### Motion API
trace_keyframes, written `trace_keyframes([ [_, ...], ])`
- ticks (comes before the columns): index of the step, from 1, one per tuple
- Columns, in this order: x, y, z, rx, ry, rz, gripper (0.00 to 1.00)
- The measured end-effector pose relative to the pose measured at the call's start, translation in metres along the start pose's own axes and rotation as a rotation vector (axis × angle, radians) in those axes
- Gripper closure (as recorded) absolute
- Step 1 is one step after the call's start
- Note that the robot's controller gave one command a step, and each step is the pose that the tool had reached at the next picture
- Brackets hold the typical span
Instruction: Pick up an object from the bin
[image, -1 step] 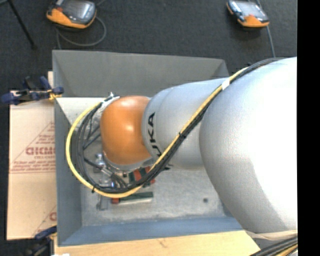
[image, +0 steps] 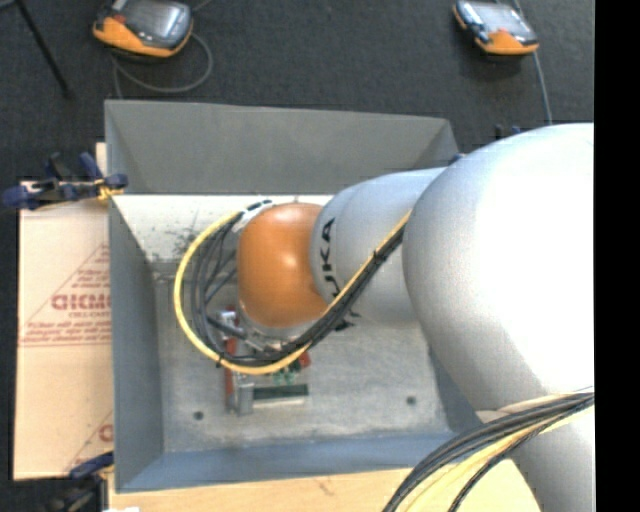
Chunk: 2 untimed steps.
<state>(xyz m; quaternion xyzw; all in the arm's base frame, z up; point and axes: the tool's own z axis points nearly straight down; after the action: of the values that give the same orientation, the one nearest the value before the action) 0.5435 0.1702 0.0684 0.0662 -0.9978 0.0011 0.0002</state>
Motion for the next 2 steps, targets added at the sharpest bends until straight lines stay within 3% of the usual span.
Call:
trace_keyframes([
  [1,-0.005,-0.014,-0.060,-0.001,-0.009,-0.014,0.00],
  [2,-0.001,-0.009,-0.001,-0.002,0.000,-0.357,0.00],
])
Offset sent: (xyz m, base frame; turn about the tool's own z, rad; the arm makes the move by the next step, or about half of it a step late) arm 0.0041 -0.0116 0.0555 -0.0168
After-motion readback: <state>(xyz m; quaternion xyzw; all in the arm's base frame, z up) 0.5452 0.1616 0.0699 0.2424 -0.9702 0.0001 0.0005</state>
